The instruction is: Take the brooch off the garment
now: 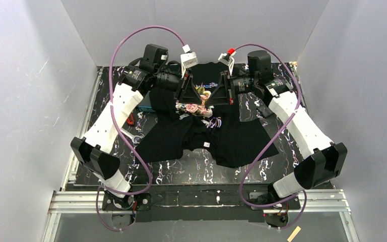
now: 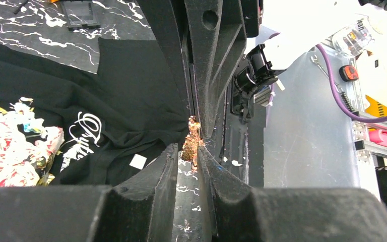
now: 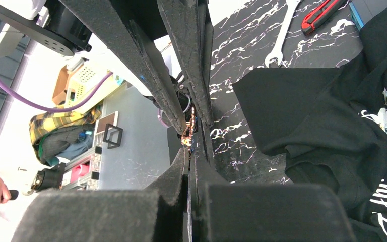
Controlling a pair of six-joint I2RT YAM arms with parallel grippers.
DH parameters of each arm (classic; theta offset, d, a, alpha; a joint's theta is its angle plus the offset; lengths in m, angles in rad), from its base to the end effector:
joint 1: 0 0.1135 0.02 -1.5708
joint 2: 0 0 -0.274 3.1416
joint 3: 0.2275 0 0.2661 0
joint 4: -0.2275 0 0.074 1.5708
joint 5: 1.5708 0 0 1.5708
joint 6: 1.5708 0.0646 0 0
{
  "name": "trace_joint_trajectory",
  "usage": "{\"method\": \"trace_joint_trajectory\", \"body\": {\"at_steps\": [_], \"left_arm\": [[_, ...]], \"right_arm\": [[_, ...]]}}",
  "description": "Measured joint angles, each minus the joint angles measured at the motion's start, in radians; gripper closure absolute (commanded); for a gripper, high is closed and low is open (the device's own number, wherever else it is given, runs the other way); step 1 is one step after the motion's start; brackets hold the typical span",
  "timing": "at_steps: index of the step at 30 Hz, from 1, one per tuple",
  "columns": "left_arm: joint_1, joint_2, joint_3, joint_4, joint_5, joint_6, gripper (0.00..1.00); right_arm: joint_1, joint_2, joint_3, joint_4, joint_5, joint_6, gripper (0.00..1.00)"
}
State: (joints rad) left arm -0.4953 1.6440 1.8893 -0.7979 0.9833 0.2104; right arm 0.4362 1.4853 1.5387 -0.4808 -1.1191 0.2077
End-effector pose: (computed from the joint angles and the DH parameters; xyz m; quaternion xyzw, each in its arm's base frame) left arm 0.3003 -0.2234 0.4503 0.4819 0.6428 -0.4690 0.3668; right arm 0.2884 0.1986 0.4179 -0.3666 0.6753 0.5686 0.2937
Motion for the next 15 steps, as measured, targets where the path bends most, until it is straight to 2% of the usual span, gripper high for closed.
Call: {"method": "trace_joint_trajectory", "body": {"at_steps": [4, 9, 15], "left_arm": [[-0.004, 0.0, 0.012, -0.011, -0.023, 0.019, 0.8], [-0.005, 0.0, 0.016, -0.014, -0.038, 0.04, 0.69], [-0.005, 0.0, 0.026, -0.029, -0.053, 0.048, 0.67]], "right_arm": [[0.0, 0.0, 0.0, 0.01, 0.002, 0.0, 0.99], [0.0, 0.0, 0.0, 0.009, 0.008, 0.0, 0.99], [0.004, 0.002, 0.0, 0.0, 0.01, -0.011, 0.99]]}}
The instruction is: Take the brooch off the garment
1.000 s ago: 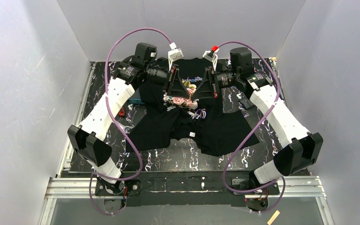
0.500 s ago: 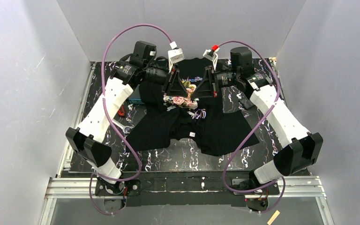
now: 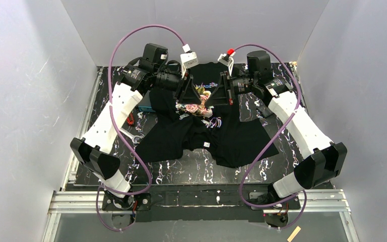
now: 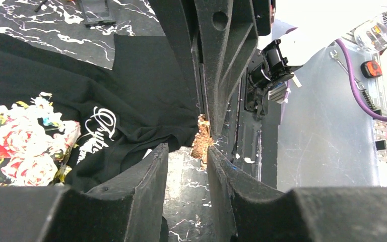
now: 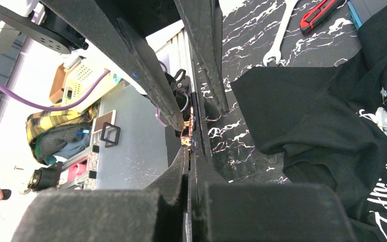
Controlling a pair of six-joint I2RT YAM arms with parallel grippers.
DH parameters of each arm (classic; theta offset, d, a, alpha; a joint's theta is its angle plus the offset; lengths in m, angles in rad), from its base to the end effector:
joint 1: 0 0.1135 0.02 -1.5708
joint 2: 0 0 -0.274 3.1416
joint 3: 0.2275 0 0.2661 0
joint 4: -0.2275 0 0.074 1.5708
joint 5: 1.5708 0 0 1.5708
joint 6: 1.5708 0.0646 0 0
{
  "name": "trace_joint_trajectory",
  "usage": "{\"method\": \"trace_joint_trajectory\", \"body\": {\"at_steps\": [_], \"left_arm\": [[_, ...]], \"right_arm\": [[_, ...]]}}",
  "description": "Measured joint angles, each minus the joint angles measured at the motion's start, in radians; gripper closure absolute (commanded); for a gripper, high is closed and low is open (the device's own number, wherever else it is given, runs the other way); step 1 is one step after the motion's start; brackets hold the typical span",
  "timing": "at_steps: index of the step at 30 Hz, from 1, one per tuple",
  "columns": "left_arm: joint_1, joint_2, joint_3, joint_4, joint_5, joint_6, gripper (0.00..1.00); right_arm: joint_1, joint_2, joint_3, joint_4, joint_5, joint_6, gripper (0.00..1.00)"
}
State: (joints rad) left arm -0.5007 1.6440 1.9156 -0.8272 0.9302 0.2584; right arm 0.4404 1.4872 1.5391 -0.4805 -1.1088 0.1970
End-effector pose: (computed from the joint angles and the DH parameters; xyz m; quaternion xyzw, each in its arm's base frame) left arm 0.2991 -0.2227 0.4547 0.4919 0.6447 -0.4416 0.3839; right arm 0.2887 0.2000 0.4172 -0.3693 0.6755 0.5646 0.2977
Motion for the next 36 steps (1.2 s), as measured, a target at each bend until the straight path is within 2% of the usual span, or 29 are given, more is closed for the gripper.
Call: {"method": "trace_joint_trajectory", "body": {"at_steps": [6, 12, 24, 26, 33, 36], "left_arm": [[0.005, 0.0, 0.031, -0.012, -0.025, 0.003, 0.65], [0.008, 0.0, 0.049, -0.01, -0.027, 0.001, 0.57], [0.009, 0.0, -0.007, 0.033, 0.074, -0.097, 0.6], [0.009, 0.0, -0.024, 0.035, 0.089, -0.107, 0.62], [0.008, 0.0, -0.043, 0.039, 0.11, -0.129, 0.82], [0.008, 0.0, -0.043, 0.042, 0.116, -0.13, 0.84]], "right_arm": [[0.003, 0.0, 0.004, -0.041, -0.01, -0.023, 0.99], [0.005, 0.003, 0.008, -0.073, -0.02, -0.048, 0.99], [0.006, 0.004, 0.011, -0.115, -0.015, -0.106, 0.99], [0.006, 0.004, 0.011, -0.119, -0.012, -0.113, 0.99], [0.006, 0.004, 0.011, -0.124, -0.011, -0.123, 0.99], [0.006, 0.004, 0.011, -0.124, -0.011, -0.122, 0.99]]}}
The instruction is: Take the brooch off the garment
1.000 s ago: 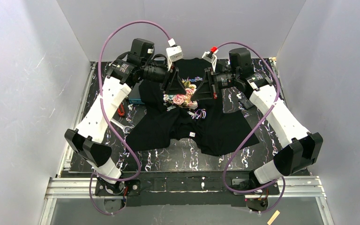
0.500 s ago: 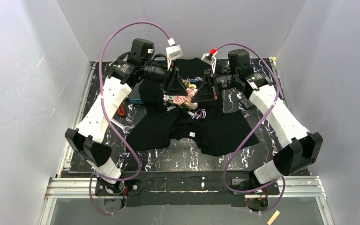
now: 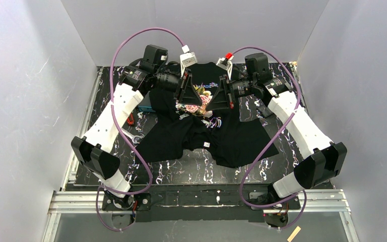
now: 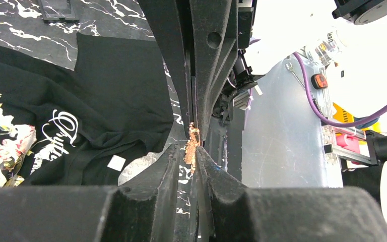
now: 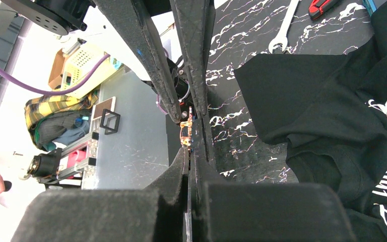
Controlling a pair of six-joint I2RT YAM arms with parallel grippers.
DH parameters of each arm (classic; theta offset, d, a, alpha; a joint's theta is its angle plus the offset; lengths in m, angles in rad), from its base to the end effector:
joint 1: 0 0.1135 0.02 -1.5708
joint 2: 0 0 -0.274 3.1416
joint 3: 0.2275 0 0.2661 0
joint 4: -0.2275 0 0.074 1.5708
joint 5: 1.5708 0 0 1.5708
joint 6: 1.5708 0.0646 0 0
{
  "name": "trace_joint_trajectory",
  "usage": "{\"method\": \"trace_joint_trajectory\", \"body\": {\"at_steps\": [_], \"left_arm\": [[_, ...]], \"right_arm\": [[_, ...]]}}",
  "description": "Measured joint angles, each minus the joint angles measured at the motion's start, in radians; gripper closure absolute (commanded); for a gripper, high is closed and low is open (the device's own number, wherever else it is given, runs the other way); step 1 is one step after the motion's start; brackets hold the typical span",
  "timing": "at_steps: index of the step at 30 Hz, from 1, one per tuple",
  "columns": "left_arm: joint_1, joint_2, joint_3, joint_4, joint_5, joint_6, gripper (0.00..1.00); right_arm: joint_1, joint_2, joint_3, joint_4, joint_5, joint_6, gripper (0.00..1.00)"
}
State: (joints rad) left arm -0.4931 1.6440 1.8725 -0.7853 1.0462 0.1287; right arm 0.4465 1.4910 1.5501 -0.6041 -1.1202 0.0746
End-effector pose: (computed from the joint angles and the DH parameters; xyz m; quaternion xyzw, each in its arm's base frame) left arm 0.2988 -0.2240 0.4477 0.4626 0.6468 -0.5057 0.3345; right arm 0.2822 0.1996 0.4089 -0.3927 0.6773 0.5544 0.2824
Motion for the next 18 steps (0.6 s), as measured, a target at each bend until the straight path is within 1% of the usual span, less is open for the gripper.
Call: {"method": "trace_joint_trajectory", "body": {"at_steps": [6, 8, 10, 11, 12, 15, 16, 18], "left_arm": [[-0.003, 0.0, -0.015, 0.001, 0.009, 0.0, 0.84], [-0.006, 0.0, -0.018, 0.001, 0.008, 0.0, 0.9], [-0.008, 0.0, -0.018, 0.001, 0.008, -0.002, 1.0], [-0.008, 0.0, -0.018, 0.001, 0.006, -0.002, 1.0], [-0.008, 0.0, -0.018, 0.002, 0.005, -0.005, 1.0], [-0.008, 0.0, -0.018, 0.002, 0.006, -0.006, 1.0], [-0.008, 0.0, -0.018, 0.002, 0.005, -0.002, 1.0], [-0.008, 0.0, -0.019, 0.002, -0.002, 0.018, 1.0]], "right_arm": [[0.0, 0.0, 0.0, 0.0, 0.0, 0.0, 0.99], [0.0, 0.0, 0.0, 0.0, 0.0, 0.0, 0.99], [0.0, -0.001, 0.0, 0.0, -0.001, 0.0, 0.99], [0.0, -0.001, 0.0, 0.0, -0.002, 0.001, 0.99], [0.0, -0.002, 0.0, 0.0, -0.002, 0.0, 0.92], [0.0, -0.004, 0.0, -0.001, -0.001, 0.002, 0.58], [0.0, -0.004, 0.0, -0.001, -0.001, 0.003, 0.48], [0.0, -0.004, 0.002, -0.003, -0.001, 0.006, 0.34]]}}
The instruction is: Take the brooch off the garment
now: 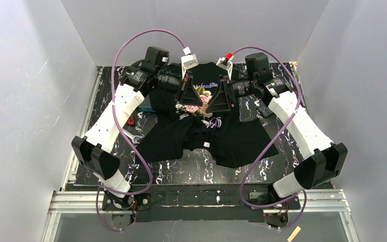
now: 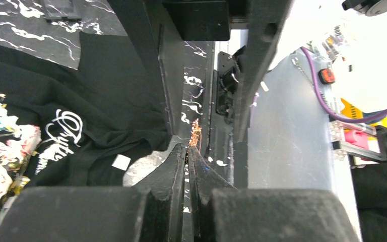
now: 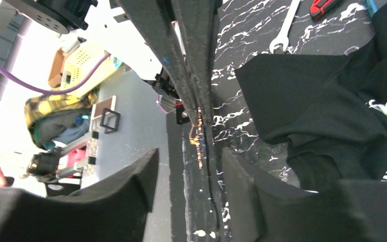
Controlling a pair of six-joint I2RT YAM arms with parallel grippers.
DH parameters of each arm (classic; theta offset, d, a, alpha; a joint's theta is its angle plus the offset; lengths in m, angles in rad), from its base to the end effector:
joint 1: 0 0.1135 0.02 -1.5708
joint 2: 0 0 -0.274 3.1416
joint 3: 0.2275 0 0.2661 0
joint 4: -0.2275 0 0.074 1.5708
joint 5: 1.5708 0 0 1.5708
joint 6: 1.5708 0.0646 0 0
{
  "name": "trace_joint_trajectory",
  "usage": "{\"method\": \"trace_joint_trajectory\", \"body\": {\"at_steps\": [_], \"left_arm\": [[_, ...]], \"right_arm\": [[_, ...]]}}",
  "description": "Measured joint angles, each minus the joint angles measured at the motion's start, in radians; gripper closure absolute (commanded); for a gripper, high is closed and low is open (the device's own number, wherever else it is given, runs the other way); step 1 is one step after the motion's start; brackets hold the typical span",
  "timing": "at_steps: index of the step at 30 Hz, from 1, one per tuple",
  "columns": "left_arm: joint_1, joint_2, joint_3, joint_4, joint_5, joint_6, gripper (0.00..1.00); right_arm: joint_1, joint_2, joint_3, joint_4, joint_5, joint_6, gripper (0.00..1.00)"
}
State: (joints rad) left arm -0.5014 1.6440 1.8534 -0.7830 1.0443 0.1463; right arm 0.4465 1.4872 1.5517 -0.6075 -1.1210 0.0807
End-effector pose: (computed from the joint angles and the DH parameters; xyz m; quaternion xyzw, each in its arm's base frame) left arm 0.2981 -0.2271 0.4416 0.4683 0.6458 -0.5043 0.3306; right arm 0.2810 0.1990 0.4104 -0.3911 0.6778 0.5554 0.2814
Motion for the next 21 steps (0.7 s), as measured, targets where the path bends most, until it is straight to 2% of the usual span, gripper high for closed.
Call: {"method": "trace_joint_trajectory", "body": {"at_steps": [5, 9, 17, 21], "left_arm": [[0.0, -0.066, -0.111, 0.066, -0.043, 0.107, 1.0], [-0.004, -0.225, -0.294, 0.142, -0.09, 0.278, 1.0], [-0.075, -0.595, -0.658, 0.303, -0.097, 0.816, 1.0], [-0.08, -0.647, -0.748, 0.369, -0.061, 1.039, 1.0]], "right_arm": [[-0.007, 0.0, 0.043, -0.081, -0.001, -0.049, 0.16], [-0.023, 0.011, 0.132, -0.201, 0.001, -0.141, 0.06], [-0.023, 0.065, 0.234, -0.385, 0.007, -0.328, 0.04], [0.039, 0.12, 0.302, -0.506, 0.053, -0.47, 0.02]]}}
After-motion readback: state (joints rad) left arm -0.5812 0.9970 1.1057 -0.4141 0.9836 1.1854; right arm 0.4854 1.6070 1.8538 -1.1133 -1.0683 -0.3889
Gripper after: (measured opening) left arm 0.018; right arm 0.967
